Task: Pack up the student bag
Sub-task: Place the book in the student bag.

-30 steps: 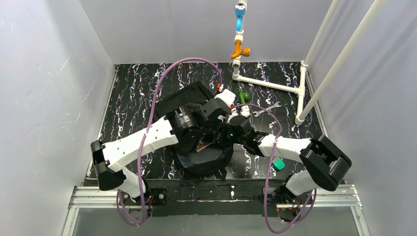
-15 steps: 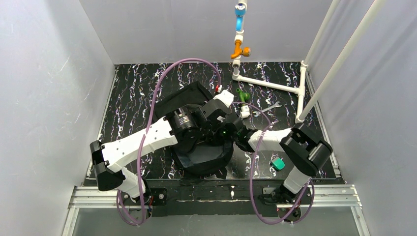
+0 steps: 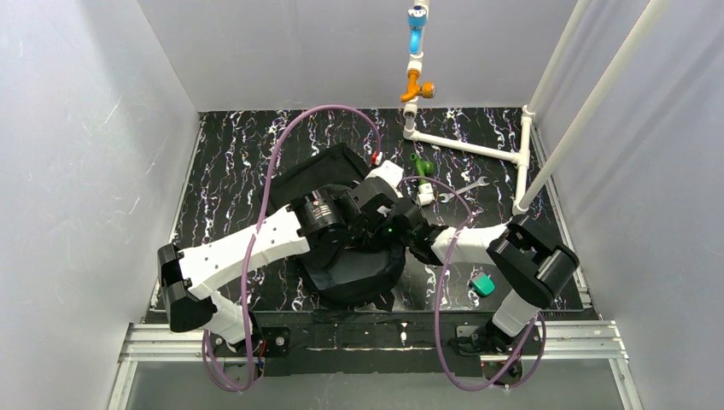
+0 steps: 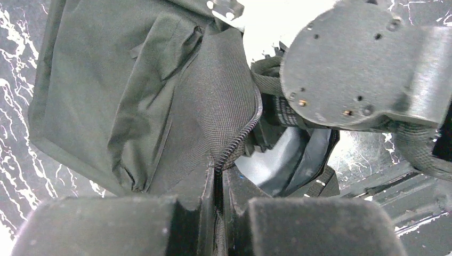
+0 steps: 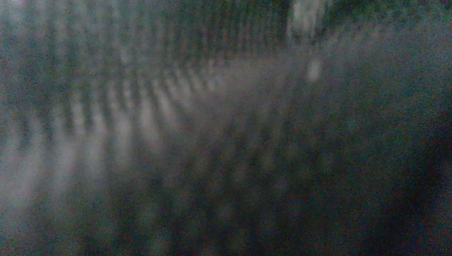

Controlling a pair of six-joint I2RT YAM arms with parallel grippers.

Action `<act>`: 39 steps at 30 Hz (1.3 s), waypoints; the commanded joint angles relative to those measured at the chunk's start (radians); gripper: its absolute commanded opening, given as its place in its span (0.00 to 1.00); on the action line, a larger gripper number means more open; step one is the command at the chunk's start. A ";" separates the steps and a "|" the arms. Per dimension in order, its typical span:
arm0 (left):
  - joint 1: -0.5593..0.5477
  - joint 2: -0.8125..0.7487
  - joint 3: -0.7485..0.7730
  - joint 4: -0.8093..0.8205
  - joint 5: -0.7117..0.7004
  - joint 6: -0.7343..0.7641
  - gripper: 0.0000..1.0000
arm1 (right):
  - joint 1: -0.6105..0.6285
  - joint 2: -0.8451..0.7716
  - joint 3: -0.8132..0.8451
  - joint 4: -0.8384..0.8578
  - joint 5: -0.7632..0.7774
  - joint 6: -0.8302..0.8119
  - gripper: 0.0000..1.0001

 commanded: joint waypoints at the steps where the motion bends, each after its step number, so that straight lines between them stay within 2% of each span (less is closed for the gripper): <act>1: -0.005 -0.069 -0.018 0.009 0.007 -0.048 0.00 | 0.001 0.021 0.083 -0.016 0.116 -0.007 0.40; 3: -0.005 -0.079 -0.028 0.009 0.006 -0.054 0.00 | 0.001 -0.009 0.077 -0.066 0.146 -0.027 0.42; 8: -0.005 -0.101 -0.061 0.013 -0.033 -0.034 0.00 | 0.001 -0.155 0.036 -0.178 0.078 -0.096 0.60; 12: -0.005 -0.105 -0.088 0.019 -0.070 -0.027 0.00 | 0.001 -0.310 0.064 -0.386 0.047 -0.192 0.72; 15: -0.002 -0.100 -0.098 0.028 -0.063 -0.029 0.00 | 0.000 -0.404 0.082 -0.564 0.091 -0.322 0.74; 17: -0.002 -0.094 -0.097 0.028 -0.059 -0.035 0.00 | -0.007 -0.425 0.115 -0.706 0.133 -0.426 0.69; 19: -0.001 -0.087 -0.092 0.028 -0.054 -0.044 0.00 | -0.018 -0.442 0.143 -0.819 0.212 -0.494 0.59; 21: -0.002 -0.082 -0.086 0.027 -0.047 -0.055 0.00 | -0.037 -0.468 0.157 -0.870 0.263 -0.535 0.49; 23: -0.001 -0.082 -0.088 0.027 -0.034 -0.072 0.00 | -0.087 -0.494 0.164 -0.874 0.249 -0.558 0.45; 27: -0.001 -0.077 -0.093 0.020 -0.007 -0.110 0.00 | -0.260 -0.479 0.165 -0.808 0.018 -0.562 0.45; 30: -0.001 -0.069 -0.099 0.008 0.019 -0.134 0.00 | -0.329 -0.414 0.199 -0.780 -0.108 -0.593 0.44; 34: -0.001 -0.057 -0.103 -0.014 0.045 -0.170 0.00 | -0.349 -0.330 0.257 -0.757 -0.266 -0.603 0.37; 39: -0.001 -0.050 -0.090 -0.027 0.058 -0.198 0.00 | -0.348 -0.344 0.185 -0.588 -0.347 -0.419 0.37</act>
